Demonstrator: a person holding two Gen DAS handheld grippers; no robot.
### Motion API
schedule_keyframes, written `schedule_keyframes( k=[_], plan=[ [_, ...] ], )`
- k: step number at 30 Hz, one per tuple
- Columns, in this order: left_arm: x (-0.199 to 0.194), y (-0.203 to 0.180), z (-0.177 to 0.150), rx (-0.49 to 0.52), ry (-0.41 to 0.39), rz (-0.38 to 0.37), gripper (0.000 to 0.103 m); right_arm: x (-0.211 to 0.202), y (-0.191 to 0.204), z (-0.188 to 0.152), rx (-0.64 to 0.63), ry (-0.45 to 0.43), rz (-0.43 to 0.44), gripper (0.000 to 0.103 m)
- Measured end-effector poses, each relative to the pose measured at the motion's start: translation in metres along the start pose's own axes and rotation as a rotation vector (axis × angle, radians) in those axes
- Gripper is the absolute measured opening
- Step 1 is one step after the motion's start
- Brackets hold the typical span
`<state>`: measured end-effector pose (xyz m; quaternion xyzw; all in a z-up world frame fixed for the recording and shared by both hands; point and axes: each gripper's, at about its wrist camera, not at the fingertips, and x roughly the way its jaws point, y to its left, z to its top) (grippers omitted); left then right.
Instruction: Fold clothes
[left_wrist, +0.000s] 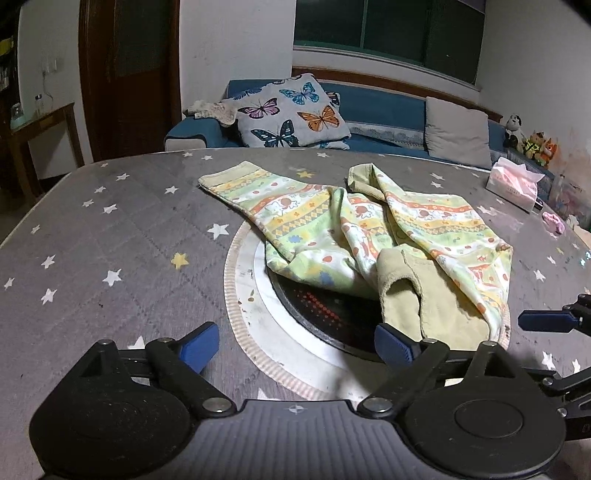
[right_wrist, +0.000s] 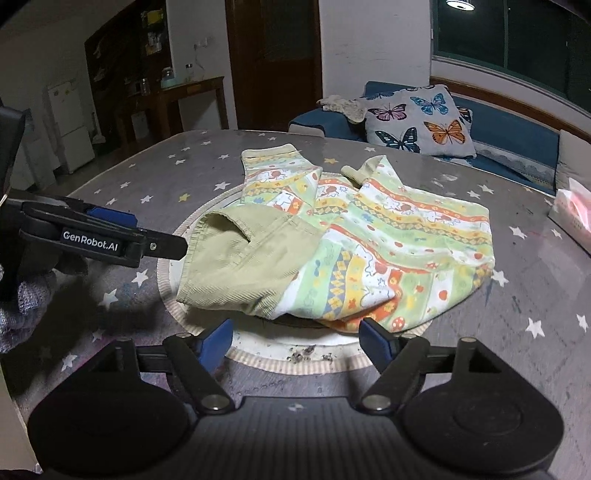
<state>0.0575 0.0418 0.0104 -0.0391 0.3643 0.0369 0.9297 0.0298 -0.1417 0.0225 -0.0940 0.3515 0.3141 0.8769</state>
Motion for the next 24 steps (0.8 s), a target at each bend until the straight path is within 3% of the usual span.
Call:
schedule_keyframes(
  k=[10,24],
  plan=[
    [-0.011,-0.009,-0.009,0.014,-0.009,0.010,0.101,-0.010,0.005,-0.007,0.029,-0.031,-0.006,0.089],
    [-0.023,-0.019,-0.018,0.036,-0.026,0.020,0.101,-0.016,0.012,-0.015,0.040,-0.042,-0.022,0.098]
  ],
)
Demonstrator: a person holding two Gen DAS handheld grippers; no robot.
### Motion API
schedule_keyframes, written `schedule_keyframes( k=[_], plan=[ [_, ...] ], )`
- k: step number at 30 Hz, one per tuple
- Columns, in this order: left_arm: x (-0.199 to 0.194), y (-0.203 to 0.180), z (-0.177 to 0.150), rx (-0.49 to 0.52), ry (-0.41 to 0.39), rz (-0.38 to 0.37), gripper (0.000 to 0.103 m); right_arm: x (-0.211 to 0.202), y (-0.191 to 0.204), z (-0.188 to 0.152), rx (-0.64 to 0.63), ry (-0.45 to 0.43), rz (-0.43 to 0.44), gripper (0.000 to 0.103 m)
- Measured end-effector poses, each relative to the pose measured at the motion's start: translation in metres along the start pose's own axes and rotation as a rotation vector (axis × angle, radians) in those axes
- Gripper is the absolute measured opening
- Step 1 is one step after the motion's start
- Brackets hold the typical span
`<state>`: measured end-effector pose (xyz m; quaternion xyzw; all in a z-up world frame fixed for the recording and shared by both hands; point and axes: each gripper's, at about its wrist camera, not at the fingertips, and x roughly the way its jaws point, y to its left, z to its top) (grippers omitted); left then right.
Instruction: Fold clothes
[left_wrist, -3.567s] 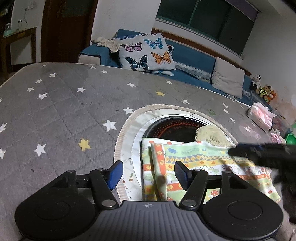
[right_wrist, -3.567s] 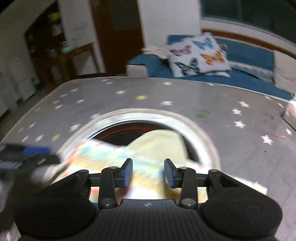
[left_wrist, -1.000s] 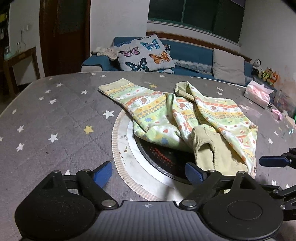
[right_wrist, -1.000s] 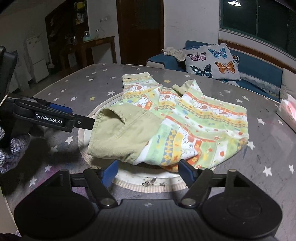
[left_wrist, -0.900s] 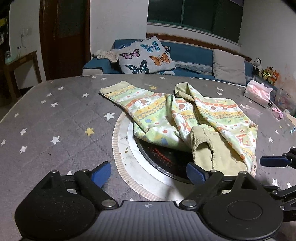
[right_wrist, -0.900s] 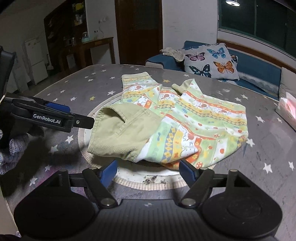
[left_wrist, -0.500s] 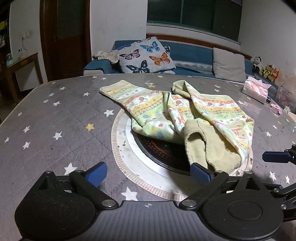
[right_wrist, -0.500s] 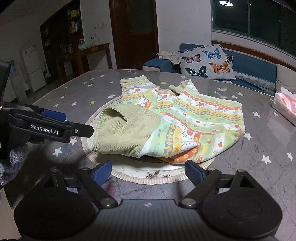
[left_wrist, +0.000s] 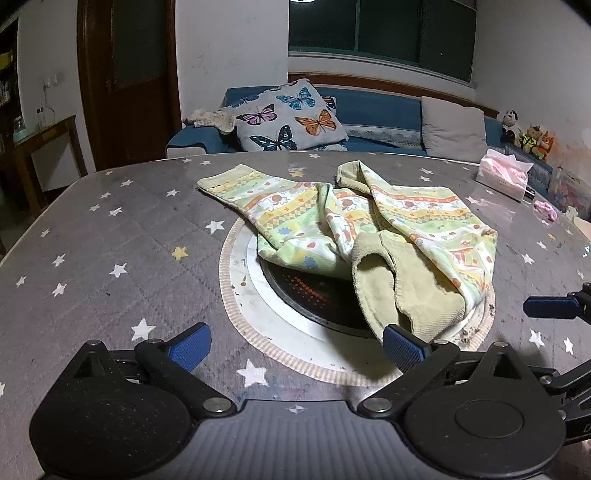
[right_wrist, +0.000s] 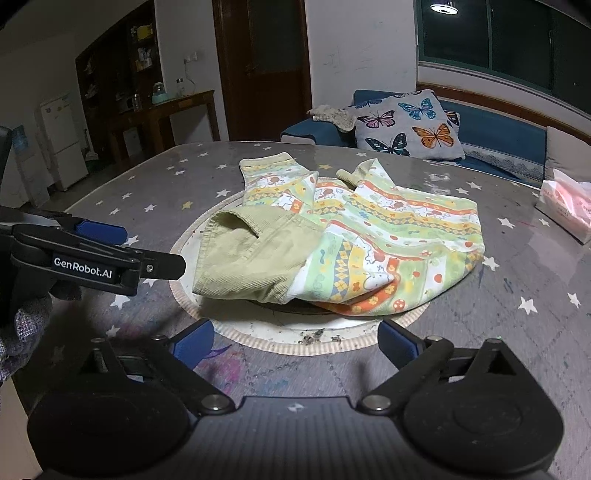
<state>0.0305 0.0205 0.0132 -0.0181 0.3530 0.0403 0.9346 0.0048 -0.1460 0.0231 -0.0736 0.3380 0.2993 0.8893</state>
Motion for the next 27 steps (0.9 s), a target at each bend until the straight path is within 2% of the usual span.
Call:
schedule_keyframes(
  k=[27],
  plan=[
    [0.0047,-0.0017,-0.0046,0.017,0.012,0.032,0.103,0.0064,0.0006,0.0020,0.000,0.010,-0.013,0.103]
  ],
)
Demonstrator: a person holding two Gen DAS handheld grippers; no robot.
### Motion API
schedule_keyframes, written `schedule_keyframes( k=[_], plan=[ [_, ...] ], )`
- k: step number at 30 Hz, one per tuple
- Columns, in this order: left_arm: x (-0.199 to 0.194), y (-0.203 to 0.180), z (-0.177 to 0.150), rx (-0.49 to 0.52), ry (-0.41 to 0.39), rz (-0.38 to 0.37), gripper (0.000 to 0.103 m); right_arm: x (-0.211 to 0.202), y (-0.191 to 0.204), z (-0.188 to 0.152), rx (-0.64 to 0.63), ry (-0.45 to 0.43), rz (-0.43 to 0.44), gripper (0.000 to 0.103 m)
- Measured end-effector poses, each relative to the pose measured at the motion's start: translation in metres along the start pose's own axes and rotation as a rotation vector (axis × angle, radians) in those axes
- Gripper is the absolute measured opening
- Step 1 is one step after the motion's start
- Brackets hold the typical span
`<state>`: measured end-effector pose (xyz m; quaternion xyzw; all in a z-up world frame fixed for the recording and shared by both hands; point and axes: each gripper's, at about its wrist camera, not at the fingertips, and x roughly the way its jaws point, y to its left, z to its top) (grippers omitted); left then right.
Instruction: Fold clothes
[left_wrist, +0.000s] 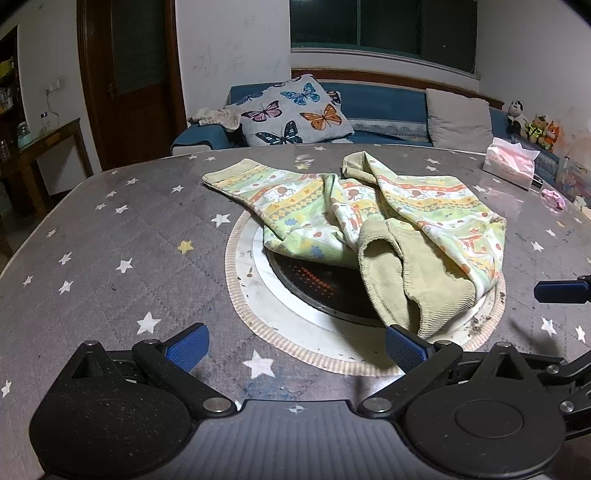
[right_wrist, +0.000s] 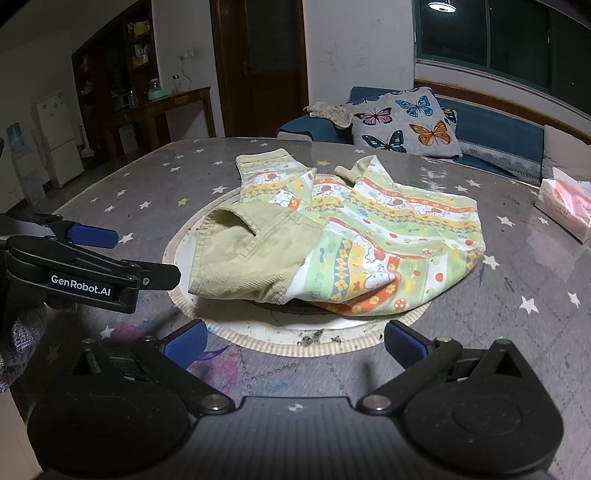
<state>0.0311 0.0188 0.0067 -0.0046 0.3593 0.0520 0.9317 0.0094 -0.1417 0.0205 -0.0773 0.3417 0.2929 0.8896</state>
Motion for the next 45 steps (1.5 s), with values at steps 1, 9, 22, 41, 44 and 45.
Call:
schedule_keyframes(
  k=[1,9,22,41,44,45],
  plan=[
    [0.001,0.000,0.001,0.000,0.001,0.001,0.103,0.001,-0.001,0.001,0.000,0.000,0.000,0.103],
    [0.007,0.004,0.010,0.001,0.000,0.012,0.103,0.004,-0.006,0.011,0.003,-0.009,-0.004,0.103],
    [0.020,0.015,0.028,-0.003,0.005,0.037,0.103,0.012,-0.019,0.031,0.006,-0.015,-0.011,0.103],
    [0.045,0.021,0.064,0.022,0.004,0.027,0.098,0.043,-0.039,0.071,-0.011,0.003,-0.024,0.099],
    [0.055,0.024,0.076,0.018,0.008,0.008,0.090,0.051,-0.048,0.083,0.011,0.005,-0.024,0.092],
    [0.058,0.025,0.079,0.015,0.010,0.001,0.085,0.055,-0.052,0.087,0.023,0.004,-0.024,0.091]
  ],
)
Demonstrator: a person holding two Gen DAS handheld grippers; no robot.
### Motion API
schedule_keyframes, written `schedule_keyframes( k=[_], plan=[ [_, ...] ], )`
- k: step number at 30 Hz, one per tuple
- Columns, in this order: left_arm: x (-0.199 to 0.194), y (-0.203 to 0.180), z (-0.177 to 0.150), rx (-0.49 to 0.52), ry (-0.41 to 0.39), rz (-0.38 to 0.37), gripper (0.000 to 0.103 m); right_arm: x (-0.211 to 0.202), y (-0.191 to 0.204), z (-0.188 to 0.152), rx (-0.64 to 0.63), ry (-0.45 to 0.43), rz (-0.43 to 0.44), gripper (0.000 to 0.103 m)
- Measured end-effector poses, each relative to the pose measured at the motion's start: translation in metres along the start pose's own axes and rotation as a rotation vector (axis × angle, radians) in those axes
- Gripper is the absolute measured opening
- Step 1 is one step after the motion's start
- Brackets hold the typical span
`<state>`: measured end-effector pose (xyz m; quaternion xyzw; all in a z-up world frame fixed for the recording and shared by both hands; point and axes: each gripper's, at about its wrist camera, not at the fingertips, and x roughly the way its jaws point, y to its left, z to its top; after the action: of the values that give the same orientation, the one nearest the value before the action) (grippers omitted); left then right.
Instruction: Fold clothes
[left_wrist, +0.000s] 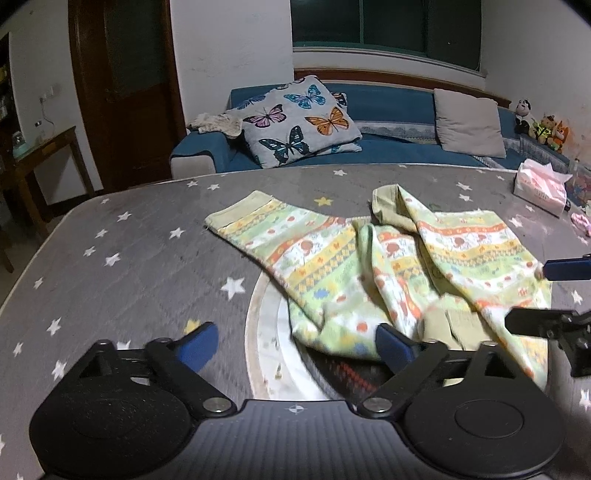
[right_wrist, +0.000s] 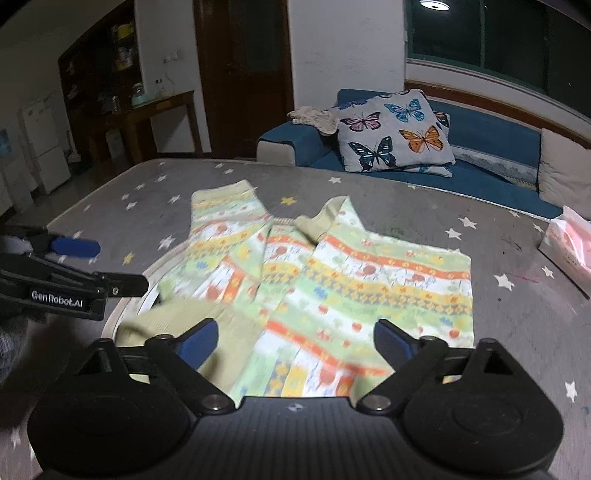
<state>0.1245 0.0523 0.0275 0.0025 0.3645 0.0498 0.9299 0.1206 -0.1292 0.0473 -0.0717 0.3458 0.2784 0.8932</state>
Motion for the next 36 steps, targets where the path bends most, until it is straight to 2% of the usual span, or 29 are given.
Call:
schedule_keyframes(
  k=[5,12,19,20,21,22,24,26,27,28,36],
  plan=[
    [0.020,-0.001,0.021,0.007,0.005,-0.047,0.072,0.022,-0.017,0.026,0.046,-0.005,-0.006,0.074],
    [0.054,-0.014,0.052,0.012,0.015,-0.136,0.071,0.072,-0.040,0.066,0.063,-0.006,-0.034,0.063],
    [0.097,-0.038,0.069,0.070,0.068,-0.150,0.071,0.131,-0.064,0.092,0.092,0.025,-0.041,0.057],
    [0.102,-0.040,0.070,0.076,0.078,-0.153,0.068,0.140,-0.066,0.093,0.096,0.033,-0.036,0.054],
    [0.107,-0.042,0.071,0.079,0.087,-0.157,0.058,0.146,-0.068,0.094,0.099,0.039,-0.031,0.052],
    [0.112,-0.043,0.070,0.078,0.101,-0.162,0.053,0.151,-0.070,0.093,0.103,0.049,-0.025,0.046],
    [0.120,-0.043,0.069,0.075,0.126,-0.176,0.026,0.163,-0.073,0.092,0.111,0.070,-0.014,0.033],
    [0.124,-0.041,0.066,0.066,0.140,-0.190,0.014,0.168,-0.076,0.090,0.114,0.077,-0.008,0.014],
    [0.122,-0.039,0.065,0.058,0.136,-0.192,0.007,0.167,-0.076,0.088,0.112,0.073,-0.009,0.011],
    [0.120,-0.036,0.063,0.050,0.130,-0.193,0.006,0.164,-0.077,0.087,0.112,0.066,-0.010,0.004],
    [0.059,0.005,0.051,-0.073,0.025,-0.162,0.003,0.081,-0.108,0.076,0.199,-0.073,-0.066,0.003]
  ],
)
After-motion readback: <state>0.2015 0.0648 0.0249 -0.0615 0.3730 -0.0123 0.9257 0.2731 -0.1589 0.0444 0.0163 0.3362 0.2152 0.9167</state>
